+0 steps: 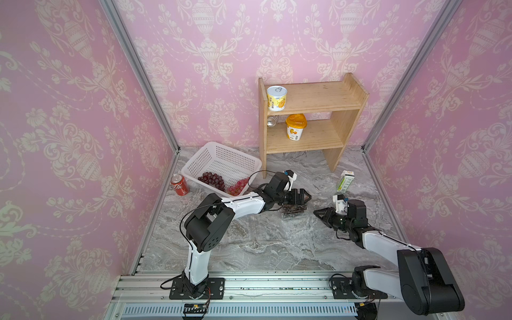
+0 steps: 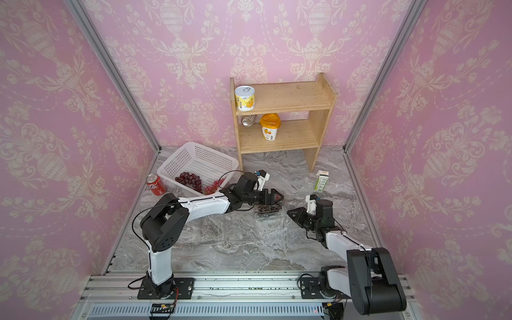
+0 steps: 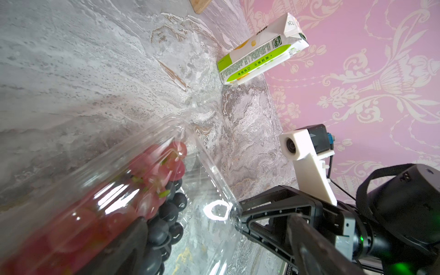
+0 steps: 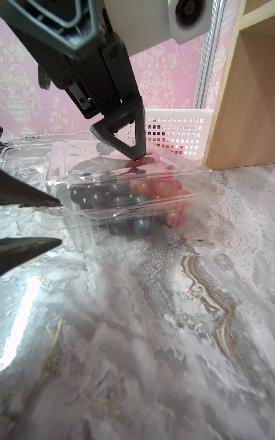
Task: Pack grapes into containers
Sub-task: Adjust the packing box at the center of the board.
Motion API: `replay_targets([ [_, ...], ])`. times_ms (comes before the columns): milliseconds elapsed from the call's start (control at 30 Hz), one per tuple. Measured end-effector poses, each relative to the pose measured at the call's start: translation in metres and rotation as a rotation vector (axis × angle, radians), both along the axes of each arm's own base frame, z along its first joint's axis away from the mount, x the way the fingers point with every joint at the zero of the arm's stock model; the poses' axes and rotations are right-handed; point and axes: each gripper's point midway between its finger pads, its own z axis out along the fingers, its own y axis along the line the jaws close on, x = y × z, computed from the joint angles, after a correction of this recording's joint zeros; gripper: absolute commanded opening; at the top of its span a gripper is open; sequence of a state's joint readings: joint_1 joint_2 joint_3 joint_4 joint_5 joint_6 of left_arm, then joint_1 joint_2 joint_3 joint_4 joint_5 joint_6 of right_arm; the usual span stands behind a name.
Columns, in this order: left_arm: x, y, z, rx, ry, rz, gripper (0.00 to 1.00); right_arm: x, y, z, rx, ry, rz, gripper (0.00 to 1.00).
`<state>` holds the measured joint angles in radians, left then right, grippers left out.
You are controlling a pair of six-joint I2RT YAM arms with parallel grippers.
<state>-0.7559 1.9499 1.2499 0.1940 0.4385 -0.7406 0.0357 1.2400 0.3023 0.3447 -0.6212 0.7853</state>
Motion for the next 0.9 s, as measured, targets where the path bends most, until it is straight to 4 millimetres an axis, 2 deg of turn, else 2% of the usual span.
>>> replay_targets([
  [900,0.005,0.007,-0.001,0.001,0.001,0.016,0.94,0.019,0.013,0.001,0.026,-0.052,0.051,0.12],
])
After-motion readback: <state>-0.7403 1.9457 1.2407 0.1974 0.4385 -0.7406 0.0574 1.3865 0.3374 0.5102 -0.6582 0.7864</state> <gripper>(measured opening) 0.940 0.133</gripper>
